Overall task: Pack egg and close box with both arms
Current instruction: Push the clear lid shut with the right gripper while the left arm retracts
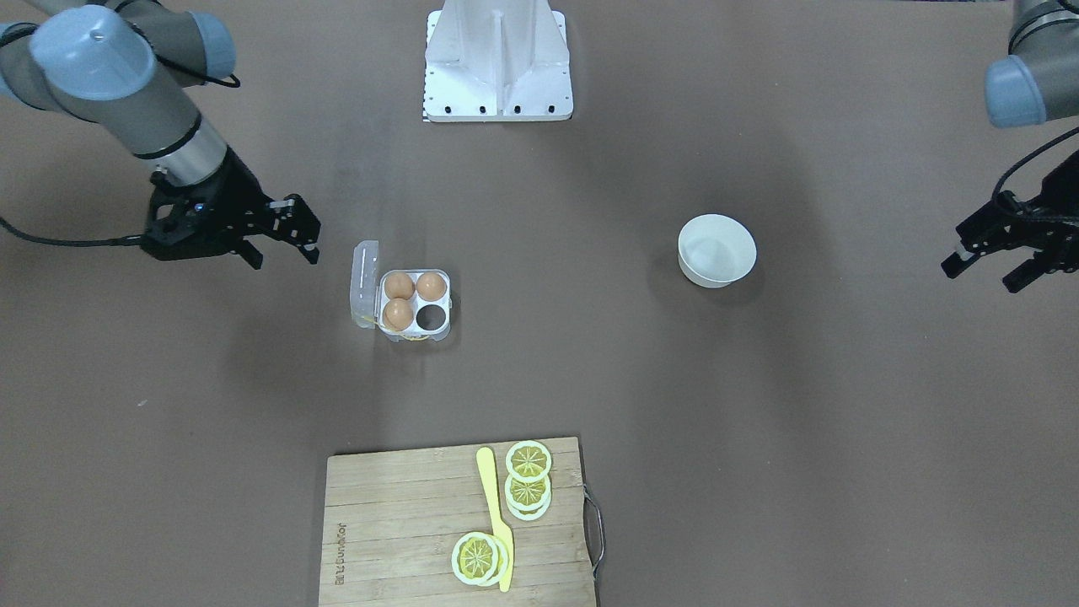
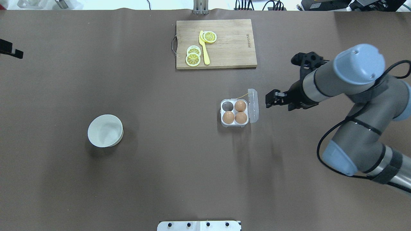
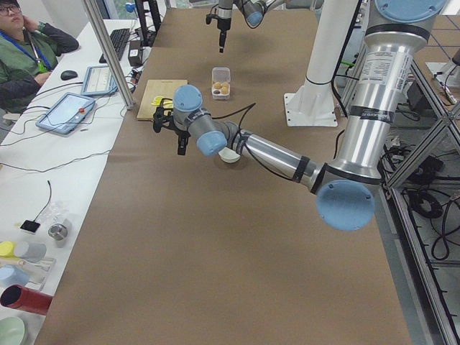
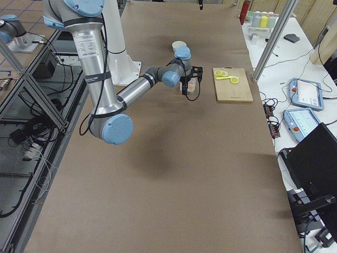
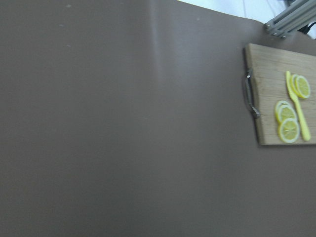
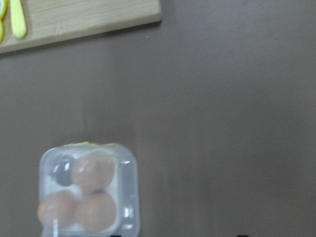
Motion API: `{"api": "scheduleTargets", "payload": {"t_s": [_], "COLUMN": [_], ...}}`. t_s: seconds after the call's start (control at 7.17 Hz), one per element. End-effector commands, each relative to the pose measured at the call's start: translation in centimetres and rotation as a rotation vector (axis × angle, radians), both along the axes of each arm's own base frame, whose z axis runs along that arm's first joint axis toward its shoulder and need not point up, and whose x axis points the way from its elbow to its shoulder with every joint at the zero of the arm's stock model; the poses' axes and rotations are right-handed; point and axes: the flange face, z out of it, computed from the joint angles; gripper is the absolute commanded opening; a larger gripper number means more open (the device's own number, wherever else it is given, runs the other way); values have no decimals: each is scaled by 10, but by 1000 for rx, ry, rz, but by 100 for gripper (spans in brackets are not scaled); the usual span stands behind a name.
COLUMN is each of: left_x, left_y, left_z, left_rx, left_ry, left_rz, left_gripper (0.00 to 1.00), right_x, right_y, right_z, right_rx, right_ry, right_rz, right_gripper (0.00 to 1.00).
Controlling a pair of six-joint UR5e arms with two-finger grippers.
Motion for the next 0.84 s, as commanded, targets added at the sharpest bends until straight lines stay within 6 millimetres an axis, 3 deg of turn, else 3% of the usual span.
{"api": "scheduleTargets", "payload": {"t_s": [0.0,0.14,0.28,0.56,0.7], "left_x": [-12,-12,-14,-17,-27], "left_y": [4,5,6,8,10], "left_z": [22,21,20,23,32], "left_rx": [0,-5,-8,-12,-27], "left_ry": [-16,-2,10,10,6], "left_rz": [11,23,29,25,9], "left_gripper": [98,98,98,98,98], "right_x": [-95,-118,-113,-65,-33], "right_y": [37,27,23,-20,-49], "right_z": [-65,-116,-134,-134,-120], "right_rx": [41,9,9,-27,-93], "right_ry": [-46,-112,-142,-152,-91], "right_rz": [14,50,60,98,125], "right_gripper": [0,0,0,0,0]}}
